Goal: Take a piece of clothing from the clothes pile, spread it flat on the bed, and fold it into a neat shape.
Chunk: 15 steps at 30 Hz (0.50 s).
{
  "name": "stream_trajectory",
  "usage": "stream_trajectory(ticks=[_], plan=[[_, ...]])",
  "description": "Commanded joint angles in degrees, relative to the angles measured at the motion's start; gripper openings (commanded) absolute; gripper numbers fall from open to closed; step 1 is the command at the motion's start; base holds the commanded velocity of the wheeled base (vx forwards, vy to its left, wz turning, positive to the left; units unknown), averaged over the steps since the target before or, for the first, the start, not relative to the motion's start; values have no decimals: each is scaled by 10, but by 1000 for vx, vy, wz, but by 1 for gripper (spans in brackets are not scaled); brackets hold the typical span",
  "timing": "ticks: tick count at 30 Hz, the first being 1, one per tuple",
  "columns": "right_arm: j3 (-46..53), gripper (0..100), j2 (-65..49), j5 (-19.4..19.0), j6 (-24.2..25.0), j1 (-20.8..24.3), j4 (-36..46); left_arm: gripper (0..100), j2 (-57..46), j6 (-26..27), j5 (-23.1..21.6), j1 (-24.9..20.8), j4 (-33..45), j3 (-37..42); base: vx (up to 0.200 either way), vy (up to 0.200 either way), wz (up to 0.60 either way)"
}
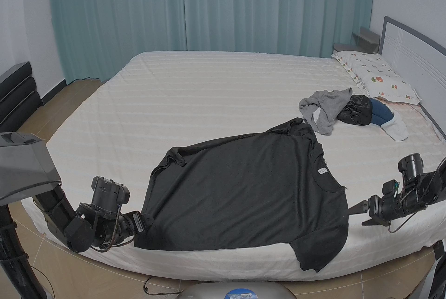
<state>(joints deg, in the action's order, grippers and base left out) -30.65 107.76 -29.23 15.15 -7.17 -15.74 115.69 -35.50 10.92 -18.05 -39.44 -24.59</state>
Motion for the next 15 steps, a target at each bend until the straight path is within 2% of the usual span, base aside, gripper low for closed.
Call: stream_trajectory(ticks=[1,5,12,15], plan=[[-13,100,-2,-6,28,4,-56,100,-7,-19,1,7,4,-27,200,0,0],[-3,100,10,-7,57,1,-108,100,-3,-27,0,10,4,-33,200,0,0],[-1,100,30,-8,90,6,-139,100,-1,-36,-6,11,1,-33,200,0,0],[-2,100,29,-16,103,6,-139,100,-1,-39,-7,11,-1,-34,0,0,0]])
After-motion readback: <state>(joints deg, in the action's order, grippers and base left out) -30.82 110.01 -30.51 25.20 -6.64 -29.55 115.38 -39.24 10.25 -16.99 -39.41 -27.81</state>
